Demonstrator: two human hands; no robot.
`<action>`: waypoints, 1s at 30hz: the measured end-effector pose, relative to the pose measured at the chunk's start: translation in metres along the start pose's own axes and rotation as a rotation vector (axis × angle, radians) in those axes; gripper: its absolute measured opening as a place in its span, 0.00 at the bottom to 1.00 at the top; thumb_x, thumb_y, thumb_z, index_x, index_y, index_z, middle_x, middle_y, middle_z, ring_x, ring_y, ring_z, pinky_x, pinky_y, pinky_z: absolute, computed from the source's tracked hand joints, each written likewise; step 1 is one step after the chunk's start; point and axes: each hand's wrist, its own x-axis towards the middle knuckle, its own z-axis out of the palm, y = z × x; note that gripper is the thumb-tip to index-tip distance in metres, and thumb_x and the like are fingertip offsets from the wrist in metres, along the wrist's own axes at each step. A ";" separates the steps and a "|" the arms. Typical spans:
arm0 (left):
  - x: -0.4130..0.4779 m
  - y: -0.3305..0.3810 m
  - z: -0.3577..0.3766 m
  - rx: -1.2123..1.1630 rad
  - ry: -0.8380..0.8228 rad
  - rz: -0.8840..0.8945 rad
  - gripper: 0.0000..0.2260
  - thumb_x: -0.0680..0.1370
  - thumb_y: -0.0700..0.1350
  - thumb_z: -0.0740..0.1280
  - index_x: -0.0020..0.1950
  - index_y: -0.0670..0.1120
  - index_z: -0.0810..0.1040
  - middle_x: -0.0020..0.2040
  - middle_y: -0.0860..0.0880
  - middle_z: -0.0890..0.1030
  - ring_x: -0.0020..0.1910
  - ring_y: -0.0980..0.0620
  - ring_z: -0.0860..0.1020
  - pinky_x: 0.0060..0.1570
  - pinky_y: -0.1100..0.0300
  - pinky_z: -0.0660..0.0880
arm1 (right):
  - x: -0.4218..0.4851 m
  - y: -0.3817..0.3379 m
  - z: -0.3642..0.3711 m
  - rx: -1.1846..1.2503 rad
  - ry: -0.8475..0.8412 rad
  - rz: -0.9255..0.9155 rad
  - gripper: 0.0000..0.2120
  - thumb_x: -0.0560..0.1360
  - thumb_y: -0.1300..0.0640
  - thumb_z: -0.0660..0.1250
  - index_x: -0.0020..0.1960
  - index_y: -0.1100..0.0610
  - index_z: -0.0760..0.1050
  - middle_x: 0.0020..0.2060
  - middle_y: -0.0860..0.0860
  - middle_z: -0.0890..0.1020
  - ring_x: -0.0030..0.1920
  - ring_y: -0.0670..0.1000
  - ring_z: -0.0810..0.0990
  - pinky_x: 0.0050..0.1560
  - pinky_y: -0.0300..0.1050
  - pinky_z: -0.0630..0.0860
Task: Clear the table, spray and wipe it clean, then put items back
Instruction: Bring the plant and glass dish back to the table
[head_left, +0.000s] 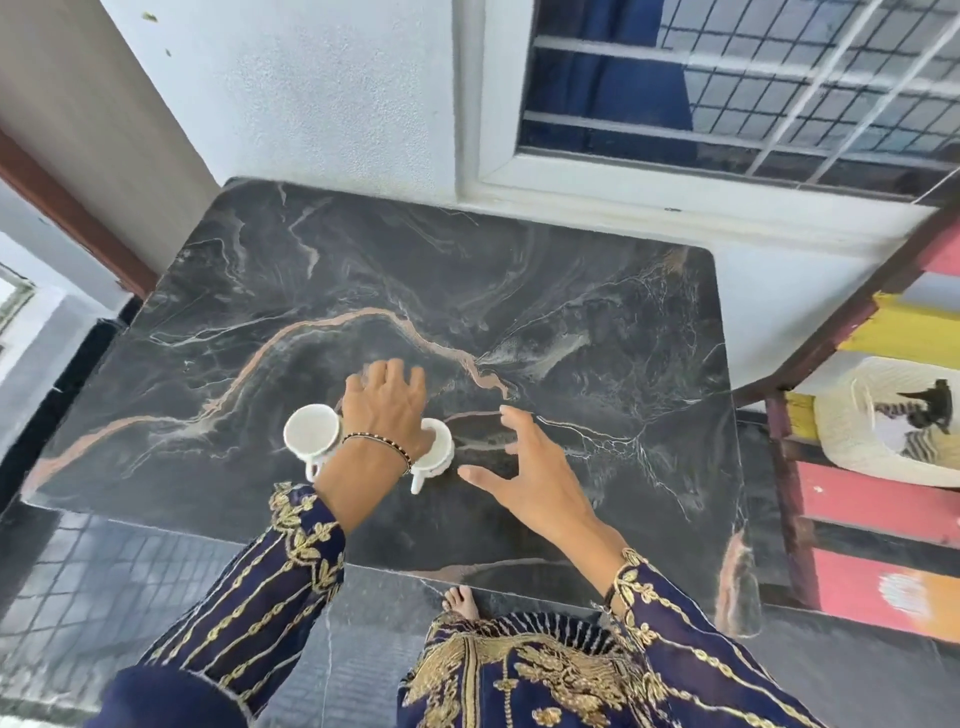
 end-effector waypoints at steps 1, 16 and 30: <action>0.001 0.014 -0.005 0.020 0.010 0.046 0.26 0.74 0.57 0.65 0.69 0.48 0.65 0.66 0.46 0.70 0.67 0.46 0.68 0.62 0.50 0.69 | -0.004 0.007 -0.007 0.013 0.022 0.016 0.42 0.70 0.30 0.69 0.77 0.42 0.53 0.76 0.41 0.65 0.71 0.46 0.71 0.67 0.57 0.73; 0.019 0.349 -0.051 -0.060 -0.027 0.607 0.23 0.78 0.57 0.60 0.69 0.47 0.69 0.70 0.46 0.69 0.71 0.46 0.66 0.66 0.49 0.66 | -0.076 0.221 -0.187 0.196 0.364 0.250 0.32 0.74 0.42 0.73 0.73 0.51 0.67 0.67 0.46 0.77 0.52 0.45 0.81 0.51 0.47 0.82; 0.052 0.767 0.035 -0.023 -0.212 1.032 0.23 0.77 0.49 0.65 0.70 0.42 0.67 0.70 0.40 0.67 0.67 0.39 0.68 0.62 0.45 0.69 | -0.159 0.606 -0.342 0.108 0.518 0.748 0.31 0.72 0.54 0.77 0.70 0.63 0.70 0.63 0.62 0.78 0.65 0.62 0.76 0.62 0.55 0.72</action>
